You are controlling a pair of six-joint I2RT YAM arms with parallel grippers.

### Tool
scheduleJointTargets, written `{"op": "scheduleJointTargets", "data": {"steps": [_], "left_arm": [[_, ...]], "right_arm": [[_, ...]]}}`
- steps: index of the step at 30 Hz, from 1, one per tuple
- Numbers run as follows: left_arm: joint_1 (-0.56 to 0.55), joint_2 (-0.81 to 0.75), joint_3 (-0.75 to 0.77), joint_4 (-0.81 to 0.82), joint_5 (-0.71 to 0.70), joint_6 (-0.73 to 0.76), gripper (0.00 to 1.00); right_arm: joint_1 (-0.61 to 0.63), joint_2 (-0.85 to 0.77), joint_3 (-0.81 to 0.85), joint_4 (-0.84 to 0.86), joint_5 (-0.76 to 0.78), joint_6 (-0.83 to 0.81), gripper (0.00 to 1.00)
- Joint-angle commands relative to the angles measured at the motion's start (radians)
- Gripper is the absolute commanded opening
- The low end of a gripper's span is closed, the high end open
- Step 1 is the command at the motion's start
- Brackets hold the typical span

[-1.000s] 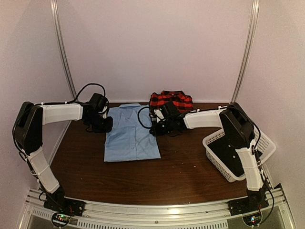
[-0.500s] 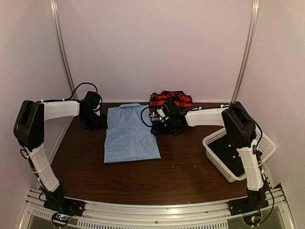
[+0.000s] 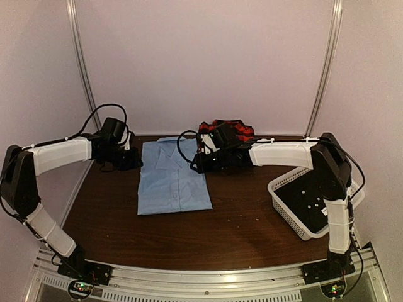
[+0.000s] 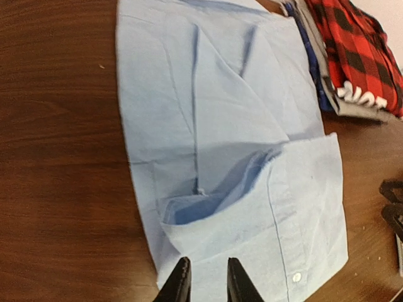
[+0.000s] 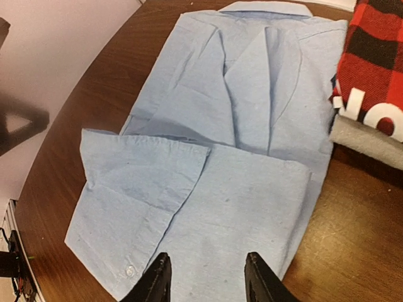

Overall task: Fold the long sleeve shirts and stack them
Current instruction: Smooth out the 2/3-rectangle-folded shirt at the center of the board.

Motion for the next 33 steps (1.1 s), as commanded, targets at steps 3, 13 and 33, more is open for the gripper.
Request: {"op": "scheduleJointTargets", "data": {"steps": [3,13,33], "left_arm": [[-0.060,0.085,-0.039,0.085,0.140,-0.025,0.13],[-0.023,0.343,0.144,0.040,0.022,0.031,0.00],[0.020,0.367,0.206,0.034,0.047,0.037,0.00]], "right_arm": [[0.019,0.090,0.064,0.018,-0.074,0.008,0.39],[-0.011,0.241,0.201,0.026,-0.128,0.021,0.31],[-0.108,0.271,0.154,0.053,-0.091,0.178,0.29]]}}
